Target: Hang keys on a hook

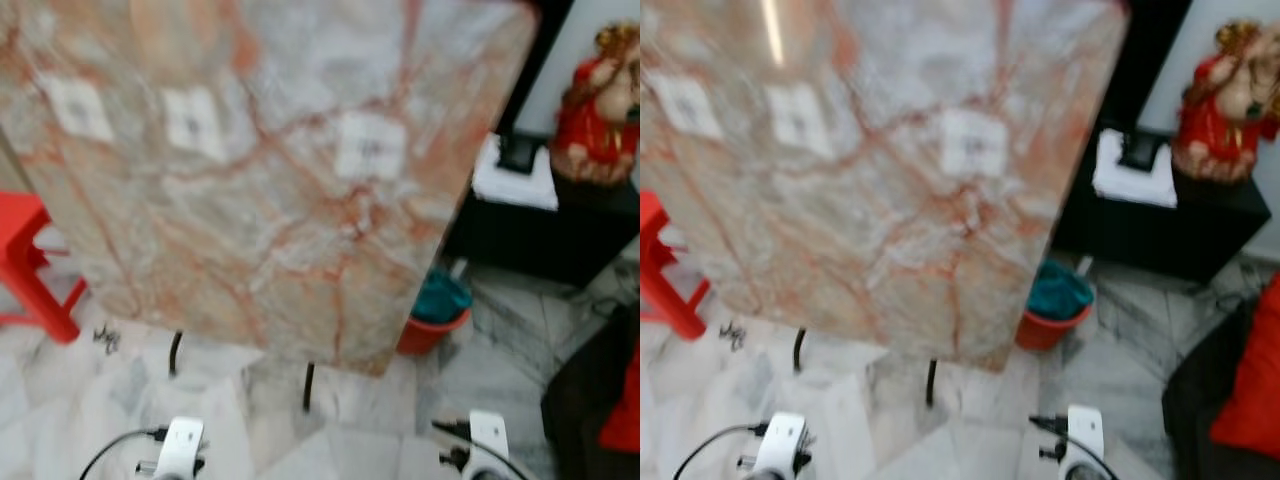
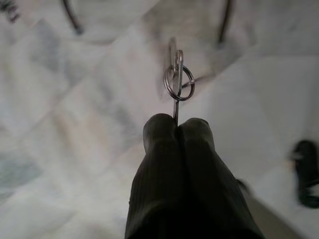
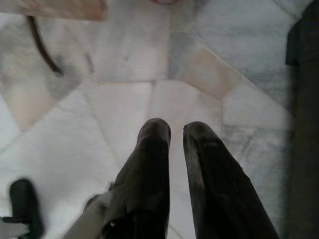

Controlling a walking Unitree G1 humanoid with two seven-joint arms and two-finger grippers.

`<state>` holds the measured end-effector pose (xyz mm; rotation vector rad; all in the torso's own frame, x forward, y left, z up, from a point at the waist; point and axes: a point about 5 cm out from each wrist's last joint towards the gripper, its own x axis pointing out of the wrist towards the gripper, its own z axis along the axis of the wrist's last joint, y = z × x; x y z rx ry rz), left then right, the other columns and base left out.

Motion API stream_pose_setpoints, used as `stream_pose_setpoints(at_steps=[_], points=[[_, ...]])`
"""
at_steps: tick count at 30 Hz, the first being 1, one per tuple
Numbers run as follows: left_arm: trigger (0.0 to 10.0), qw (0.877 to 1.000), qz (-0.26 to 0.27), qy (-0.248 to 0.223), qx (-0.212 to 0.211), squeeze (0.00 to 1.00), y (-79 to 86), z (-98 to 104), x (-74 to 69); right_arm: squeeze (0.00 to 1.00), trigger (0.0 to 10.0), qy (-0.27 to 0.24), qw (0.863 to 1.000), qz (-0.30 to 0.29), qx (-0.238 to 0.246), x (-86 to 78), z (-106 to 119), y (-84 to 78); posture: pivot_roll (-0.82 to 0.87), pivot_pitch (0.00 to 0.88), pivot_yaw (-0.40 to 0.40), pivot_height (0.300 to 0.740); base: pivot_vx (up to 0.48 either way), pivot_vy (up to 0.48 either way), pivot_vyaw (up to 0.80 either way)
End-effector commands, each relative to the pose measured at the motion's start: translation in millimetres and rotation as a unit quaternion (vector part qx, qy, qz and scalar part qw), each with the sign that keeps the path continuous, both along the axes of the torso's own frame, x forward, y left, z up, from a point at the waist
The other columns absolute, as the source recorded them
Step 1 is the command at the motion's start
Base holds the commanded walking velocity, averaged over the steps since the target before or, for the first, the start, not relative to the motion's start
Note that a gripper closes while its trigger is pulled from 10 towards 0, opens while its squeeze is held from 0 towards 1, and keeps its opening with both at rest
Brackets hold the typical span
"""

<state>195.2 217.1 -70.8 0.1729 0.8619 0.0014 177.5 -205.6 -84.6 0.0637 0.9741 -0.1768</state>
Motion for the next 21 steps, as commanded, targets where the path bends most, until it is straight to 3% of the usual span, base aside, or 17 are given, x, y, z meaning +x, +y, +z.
stream_pose_setpoints(at_steps=[1, 4, 13, 15, 18, 21], points=[[10.0, 1.000, -0.012, -0.007, 0.001, 0.00, -5.3, 0.9, 3.1, 0.00, 10.0, 0.002, 1.000, -0.001, -0.005, 0.3, 0.5, -2.6, -0.04, 0.000, -0.040, 0.740, 0.000, -0.458, 0.00], [10.0, 1.000, -0.014, -0.019, 0.004, 0.00, -5.9, 3.9, 8.1, 0.00, 10.0, 0.004, 1.000, -0.001, -0.005, 0.3, 0.4, -2.4, -0.04, 0.000, -0.040, 0.740, 0.000, -0.458, 0.00], [10.0, 0.997, -0.009, -0.075, 0.033, 0.00, -1.3, 22.4, 34.7, 0.00, 10.0, 0.011, 1.000, -0.001, -0.002, -3.4, -2.0, 0.8, -0.04, 0.000, -0.040, 0.740, 0.000, 0.000, 0.00], [10.0, 0.988, 0.011, -0.147, 0.046, 0.00, 6.2, 46.7, 61.1, 0.00, 10.0, 0.013, 1.000, -0.001, -0.003, -4.1, -2.4, 1.3, -0.04, 0.000, -0.042, 0.740, 0.000, 0.000, 0.00], [10.0, 0.982, 0.007, -0.178, 0.055, 0.00, 7.8, 58.3, 71.8, 0.00, 10.0, 0.014, 1.000, 0.001, -0.003, -4.4, -2.5, 1.2, -0.04, 0.000, -0.041, 0.740, 0.000, 0.000, 0.00], [10.0, 0.968, -0.010, -0.242, 0.072, 0.00, 7.1, 81.5, 88.6, 0.00, 10.0, 0.015, 1.000, 0.000, -0.003, -5.3, -2.8, 0.4, -0.05, 0.000, -0.037, 0.740, 0.000, 0.000, 0.00]])
